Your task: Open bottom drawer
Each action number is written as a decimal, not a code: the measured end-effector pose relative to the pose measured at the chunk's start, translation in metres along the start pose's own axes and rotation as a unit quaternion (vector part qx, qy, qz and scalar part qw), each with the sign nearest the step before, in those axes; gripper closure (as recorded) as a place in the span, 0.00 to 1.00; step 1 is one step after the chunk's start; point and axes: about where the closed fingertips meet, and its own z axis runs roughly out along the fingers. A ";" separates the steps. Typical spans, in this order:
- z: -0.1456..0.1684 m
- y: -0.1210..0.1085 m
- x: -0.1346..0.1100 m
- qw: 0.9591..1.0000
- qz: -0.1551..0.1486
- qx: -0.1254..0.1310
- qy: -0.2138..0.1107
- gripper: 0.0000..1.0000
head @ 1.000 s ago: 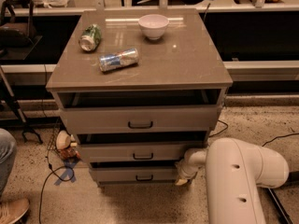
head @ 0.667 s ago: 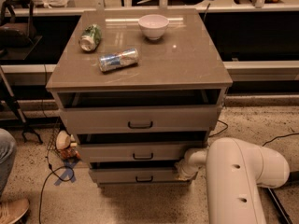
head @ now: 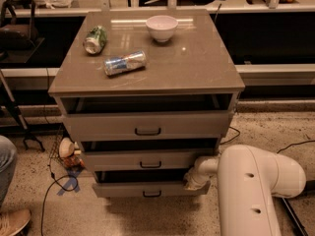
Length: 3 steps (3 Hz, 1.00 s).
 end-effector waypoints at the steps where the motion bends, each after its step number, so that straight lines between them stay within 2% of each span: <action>1: -0.001 0.000 0.000 1.000 0.000 0.000 0.000 0.82; 3: -0.002 0.000 0.000 1.000 0.000 0.000 0.000 0.36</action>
Offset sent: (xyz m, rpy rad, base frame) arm 0.0000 0.0000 0.0015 0.0000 0.0000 0.0000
